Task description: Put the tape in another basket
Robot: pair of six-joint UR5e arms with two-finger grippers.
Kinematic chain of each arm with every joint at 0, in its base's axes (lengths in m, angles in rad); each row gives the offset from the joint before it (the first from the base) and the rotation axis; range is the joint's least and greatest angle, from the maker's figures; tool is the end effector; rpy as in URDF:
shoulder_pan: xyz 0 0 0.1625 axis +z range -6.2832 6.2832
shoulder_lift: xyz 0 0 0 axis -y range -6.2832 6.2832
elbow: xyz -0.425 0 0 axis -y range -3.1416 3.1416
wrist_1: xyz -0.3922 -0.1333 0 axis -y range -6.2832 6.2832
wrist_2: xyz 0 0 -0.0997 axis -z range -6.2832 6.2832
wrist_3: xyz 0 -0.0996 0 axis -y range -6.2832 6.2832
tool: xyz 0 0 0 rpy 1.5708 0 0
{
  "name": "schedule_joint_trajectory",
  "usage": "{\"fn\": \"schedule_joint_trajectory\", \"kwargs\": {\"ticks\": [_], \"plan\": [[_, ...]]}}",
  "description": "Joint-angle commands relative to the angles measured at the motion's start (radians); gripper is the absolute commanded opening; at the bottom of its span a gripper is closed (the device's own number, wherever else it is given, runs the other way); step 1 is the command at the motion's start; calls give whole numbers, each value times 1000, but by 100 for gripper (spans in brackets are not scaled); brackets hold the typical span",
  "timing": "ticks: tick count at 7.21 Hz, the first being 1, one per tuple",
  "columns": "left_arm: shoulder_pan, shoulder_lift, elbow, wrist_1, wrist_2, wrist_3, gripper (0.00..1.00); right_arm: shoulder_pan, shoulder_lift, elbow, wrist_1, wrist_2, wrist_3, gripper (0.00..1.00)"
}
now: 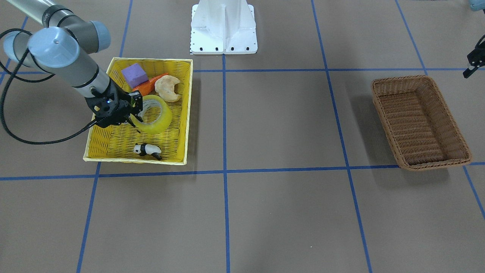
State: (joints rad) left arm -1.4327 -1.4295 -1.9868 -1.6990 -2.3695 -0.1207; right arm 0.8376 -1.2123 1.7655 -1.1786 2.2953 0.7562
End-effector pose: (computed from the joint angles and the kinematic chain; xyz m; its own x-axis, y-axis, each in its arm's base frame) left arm -0.0012 -0.4410 0.5017 0.6628 0.2618 -0.7015 -0.0472 0.9496 0.3099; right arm -0.3527 -0.4921 0.3172 0.4120 -0.3565 0.8385 0.1500 0.9343 0.3235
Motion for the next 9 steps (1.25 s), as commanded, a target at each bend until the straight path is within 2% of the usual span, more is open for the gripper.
{"fn": "schedule_joint_trajectory", "kwargs": {"ticks": [1,2,3,5,7,8,9], "plan": [[5,-54,-4,-1,-20,-199,98,0,75,-8,7,82,107,0],[6,-58,-3,-2,-131,-215,98,0,85,-5,16,143,107,0],[6,-86,-3,-2,-202,-273,98,0,86,-8,52,156,109,0],[81,-196,-17,-26,-212,-541,98,-5,109,-8,100,155,200,0],[164,-241,-9,-205,-192,-804,98,-11,129,-14,198,118,341,0],[185,-284,-9,-227,-166,-889,98,-17,131,-14,300,81,465,0],[205,-323,-9,-229,-165,-956,98,-50,129,-15,407,8,595,0]]}}
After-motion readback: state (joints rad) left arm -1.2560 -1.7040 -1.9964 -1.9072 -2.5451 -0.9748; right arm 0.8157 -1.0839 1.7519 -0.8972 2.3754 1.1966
